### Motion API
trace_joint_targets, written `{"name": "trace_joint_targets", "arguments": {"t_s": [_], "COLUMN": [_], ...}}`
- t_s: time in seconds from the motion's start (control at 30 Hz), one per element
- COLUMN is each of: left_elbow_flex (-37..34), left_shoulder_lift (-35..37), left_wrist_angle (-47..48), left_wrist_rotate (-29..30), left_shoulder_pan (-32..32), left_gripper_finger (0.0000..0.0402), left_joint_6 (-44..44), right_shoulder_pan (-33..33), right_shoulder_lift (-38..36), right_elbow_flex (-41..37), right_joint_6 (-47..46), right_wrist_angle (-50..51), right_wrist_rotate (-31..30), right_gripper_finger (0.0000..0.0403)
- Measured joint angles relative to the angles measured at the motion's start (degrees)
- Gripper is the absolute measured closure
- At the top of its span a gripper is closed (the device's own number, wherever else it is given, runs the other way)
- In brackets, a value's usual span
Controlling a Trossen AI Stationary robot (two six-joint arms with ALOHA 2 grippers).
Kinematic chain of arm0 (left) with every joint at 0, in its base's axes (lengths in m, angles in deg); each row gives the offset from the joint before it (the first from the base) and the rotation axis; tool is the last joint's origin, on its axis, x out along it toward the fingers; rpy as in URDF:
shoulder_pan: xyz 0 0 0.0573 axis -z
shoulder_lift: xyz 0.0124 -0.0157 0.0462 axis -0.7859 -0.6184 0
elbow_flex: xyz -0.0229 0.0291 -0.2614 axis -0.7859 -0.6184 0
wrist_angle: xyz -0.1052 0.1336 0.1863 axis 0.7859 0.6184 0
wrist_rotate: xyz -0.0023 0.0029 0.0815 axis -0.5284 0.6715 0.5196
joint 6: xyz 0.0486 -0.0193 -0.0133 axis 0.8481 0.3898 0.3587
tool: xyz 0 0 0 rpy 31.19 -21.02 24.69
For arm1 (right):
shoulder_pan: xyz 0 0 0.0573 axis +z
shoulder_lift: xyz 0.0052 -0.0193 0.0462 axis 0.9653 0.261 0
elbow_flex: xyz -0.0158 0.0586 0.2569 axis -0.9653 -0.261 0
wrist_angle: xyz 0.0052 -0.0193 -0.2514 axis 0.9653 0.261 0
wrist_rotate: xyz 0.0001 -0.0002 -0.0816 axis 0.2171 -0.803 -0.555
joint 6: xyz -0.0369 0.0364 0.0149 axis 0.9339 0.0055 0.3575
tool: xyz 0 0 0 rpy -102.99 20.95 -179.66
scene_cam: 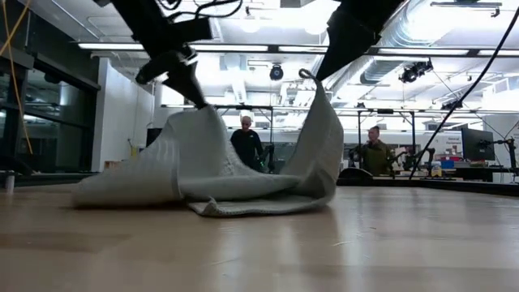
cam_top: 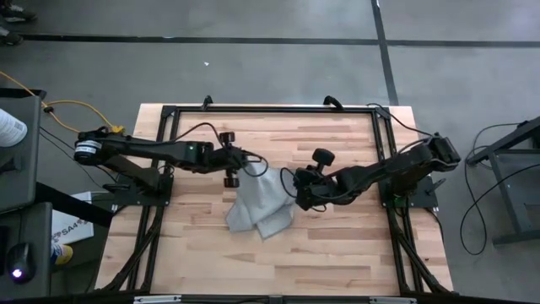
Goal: Fold microfiber towels
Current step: Fold the gray microfiber towel
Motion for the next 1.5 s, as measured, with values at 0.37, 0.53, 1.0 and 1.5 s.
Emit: {"name": "trace_joint_targets", "arguments": {"t_s": [0.37,0.53,1.0,1.5], "left_elbow_flex": [1.7,1.7,8.9,13.4], "left_shoulder_lift": [0.9,1.0,2.6,2.6], "left_wrist_angle": [0.6,0.2,-0.6,-0.5], "left_wrist_rotate": [9.0,15.0,15.9,19.4], "left_shoulder_pan": [0.0,-0.1,-6.1,-6.1], "left_gripper_finger": [0.0402,0.0401,0.0401,0.0401], "left_joint_6": [3.3,5.6,11.2,17.8], "right_shoulder_pan": [-1.1,-2.3,-5.8,-9.1], "right_shoulder_lift": [-4.0,-7.0,-10.6,-11.5], "right_elbow_flex": [0.0,0.1,0.0,0.0], "right_joint_6": [-0.2,0.2,3.5,9.2], "right_wrist_angle": [4.3,5.6,6.4,5.2], "right_wrist_rotate": [-10.0,-12.8,-15.9,-22.1], "right_gripper_finger": [0.0401,0.0401,0.0401,0.0401]}}
